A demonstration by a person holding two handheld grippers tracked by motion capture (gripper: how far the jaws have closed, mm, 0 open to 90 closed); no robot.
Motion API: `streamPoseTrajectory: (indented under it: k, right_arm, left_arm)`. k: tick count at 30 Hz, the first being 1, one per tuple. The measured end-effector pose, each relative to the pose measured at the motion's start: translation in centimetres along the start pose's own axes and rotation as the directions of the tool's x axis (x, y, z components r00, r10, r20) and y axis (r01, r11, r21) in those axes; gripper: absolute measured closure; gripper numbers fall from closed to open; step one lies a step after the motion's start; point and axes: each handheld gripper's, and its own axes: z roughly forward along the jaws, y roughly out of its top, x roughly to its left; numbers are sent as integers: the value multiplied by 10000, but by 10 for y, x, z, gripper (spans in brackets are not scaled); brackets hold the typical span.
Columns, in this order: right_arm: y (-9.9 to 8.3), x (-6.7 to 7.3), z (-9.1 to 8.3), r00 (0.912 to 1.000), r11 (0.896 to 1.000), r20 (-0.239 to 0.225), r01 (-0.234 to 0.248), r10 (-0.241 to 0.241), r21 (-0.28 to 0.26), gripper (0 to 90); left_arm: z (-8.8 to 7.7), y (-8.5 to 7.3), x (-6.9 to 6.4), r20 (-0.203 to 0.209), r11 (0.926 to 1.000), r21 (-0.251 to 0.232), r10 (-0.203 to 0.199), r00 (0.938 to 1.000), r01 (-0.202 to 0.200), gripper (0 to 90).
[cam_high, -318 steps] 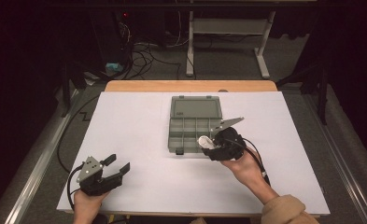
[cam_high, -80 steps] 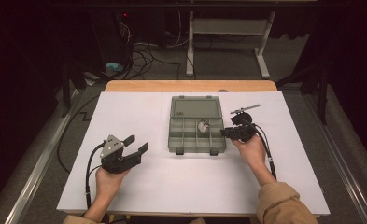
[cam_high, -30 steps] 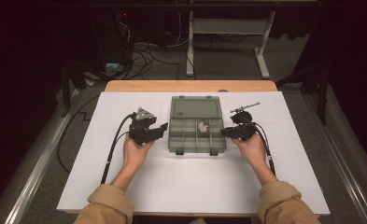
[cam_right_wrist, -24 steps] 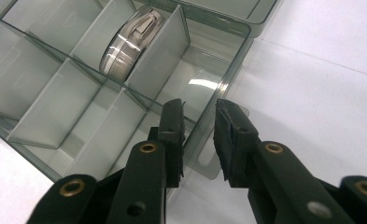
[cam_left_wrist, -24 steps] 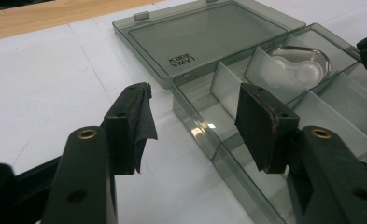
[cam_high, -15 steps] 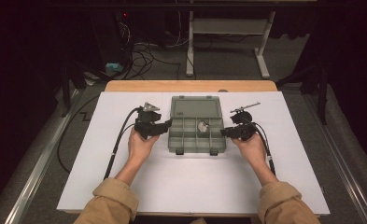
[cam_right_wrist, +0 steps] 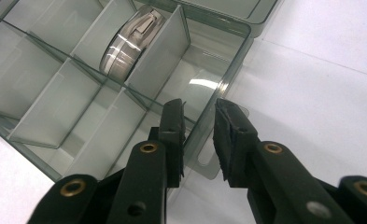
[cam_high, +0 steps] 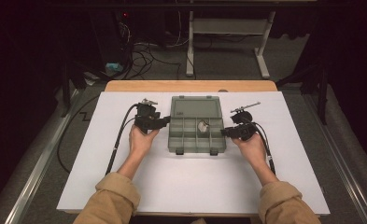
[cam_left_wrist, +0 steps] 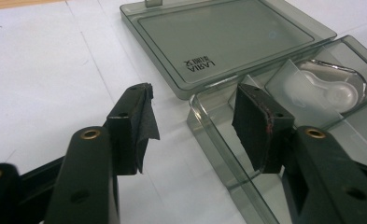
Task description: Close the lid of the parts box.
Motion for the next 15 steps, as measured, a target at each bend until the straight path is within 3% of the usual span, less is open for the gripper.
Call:
streamPoseTrajectory:
  k: [2,4,7,15]
  right_arm:
    - [0,0,0,10000,10000,3,5,-5,1,738]
    - [0,0,0,10000,10000,1,9,-9,2,738]
    - [0,0,0,10000,10000,3,12,-12,-5,738]
    - [0,0,0,10000,10000,10,24,-24,-12,738]
  left_arm:
    - [3,1,-5,-50,9996,38,283,9996,-283,475]
    - [5,5,-10,119,9998,113,134,9998,-135,475]
    - [15,7,-17,-41,9989,328,341,9994,-339,475]
    - [34,13,-19,-350,9974,697,214,9992,-189,478]
